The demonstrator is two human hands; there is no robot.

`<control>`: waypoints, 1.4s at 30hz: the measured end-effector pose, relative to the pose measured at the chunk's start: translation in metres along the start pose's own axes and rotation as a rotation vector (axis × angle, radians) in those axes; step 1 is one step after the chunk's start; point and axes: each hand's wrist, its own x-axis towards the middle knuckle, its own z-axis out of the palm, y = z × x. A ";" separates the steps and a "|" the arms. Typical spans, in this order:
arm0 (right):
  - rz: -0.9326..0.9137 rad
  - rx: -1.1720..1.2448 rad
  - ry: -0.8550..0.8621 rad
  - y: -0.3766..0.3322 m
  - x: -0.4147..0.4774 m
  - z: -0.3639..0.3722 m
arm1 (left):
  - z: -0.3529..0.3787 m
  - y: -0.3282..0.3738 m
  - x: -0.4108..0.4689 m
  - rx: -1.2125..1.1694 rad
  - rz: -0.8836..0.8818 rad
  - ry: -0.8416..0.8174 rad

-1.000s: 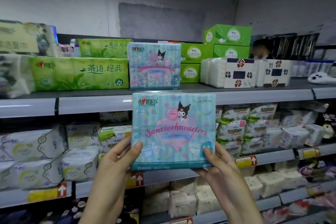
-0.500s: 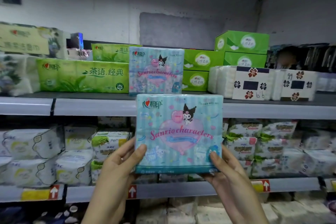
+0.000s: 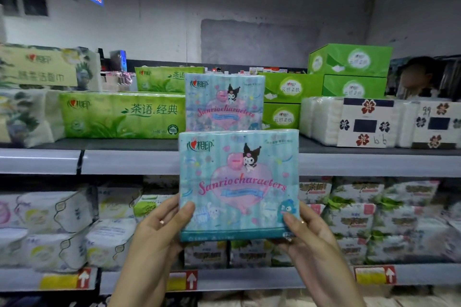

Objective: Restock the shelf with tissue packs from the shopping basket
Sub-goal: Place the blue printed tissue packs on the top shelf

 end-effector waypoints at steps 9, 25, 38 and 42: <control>-0.036 0.027 -0.035 -0.005 0.011 -0.003 | -0.003 -0.004 0.017 0.010 0.022 -0.144; -0.045 0.002 0.003 -0.011 0.036 0.017 | -0.009 0.028 0.051 0.096 0.069 -0.234; -0.205 -0.254 -0.038 -0.042 0.064 0.045 | -0.005 0.068 0.086 0.249 0.177 -0.304; -0.271 -0.442 -0.054 -0.058 0.076 0.055 | -0.003 0.087 0.102 0.306 0.266 -0.335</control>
